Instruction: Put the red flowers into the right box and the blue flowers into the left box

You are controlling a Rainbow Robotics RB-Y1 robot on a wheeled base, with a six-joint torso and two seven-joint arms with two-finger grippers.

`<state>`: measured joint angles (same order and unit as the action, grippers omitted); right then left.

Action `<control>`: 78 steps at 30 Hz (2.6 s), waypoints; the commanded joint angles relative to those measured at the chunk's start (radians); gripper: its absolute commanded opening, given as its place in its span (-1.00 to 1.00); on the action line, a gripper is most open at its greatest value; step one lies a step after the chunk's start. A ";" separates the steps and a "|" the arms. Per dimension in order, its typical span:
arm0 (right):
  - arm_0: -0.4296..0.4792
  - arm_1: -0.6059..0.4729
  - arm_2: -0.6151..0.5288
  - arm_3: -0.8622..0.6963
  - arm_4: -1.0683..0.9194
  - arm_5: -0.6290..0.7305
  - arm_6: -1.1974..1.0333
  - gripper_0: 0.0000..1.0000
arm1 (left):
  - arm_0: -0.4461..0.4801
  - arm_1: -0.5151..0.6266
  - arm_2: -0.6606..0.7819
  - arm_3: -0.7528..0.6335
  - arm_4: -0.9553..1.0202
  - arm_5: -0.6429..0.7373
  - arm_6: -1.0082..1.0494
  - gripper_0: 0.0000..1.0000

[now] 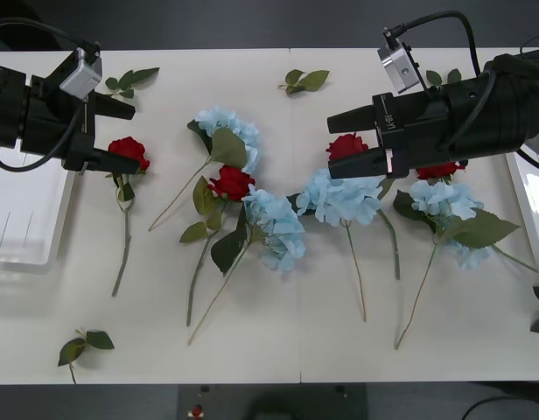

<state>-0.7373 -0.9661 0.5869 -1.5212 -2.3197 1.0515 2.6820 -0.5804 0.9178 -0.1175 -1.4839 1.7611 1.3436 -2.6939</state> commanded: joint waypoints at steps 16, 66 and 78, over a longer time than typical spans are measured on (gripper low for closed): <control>-0.047 -0.022 -0.122 0.012 0.264 0.217 -0.547 1.00 | 0.028 0.062 0.018 -0.119 -0.083 -0.041 -0.011 1.00; -0.140 0.050 -0.079 0.354 1.510 0.271 -0.884 1.00 | 0.020 0.047 -0.323 -0.153 -0.828 -0.038 1.588 1.00; -0.140 0.101 0.041 0.420 1.540 0.145 -0.890 1.00 | -0.110 -0.106 -0.337 0.094 -0.902 0.026 1.586 1.00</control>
<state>-0.8566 -0.8933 0.6628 -1.1346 -0.7888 1.2113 1.7708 -0.6427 0.8233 -0.4616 -1.4155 0.8751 1.3657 -1.1229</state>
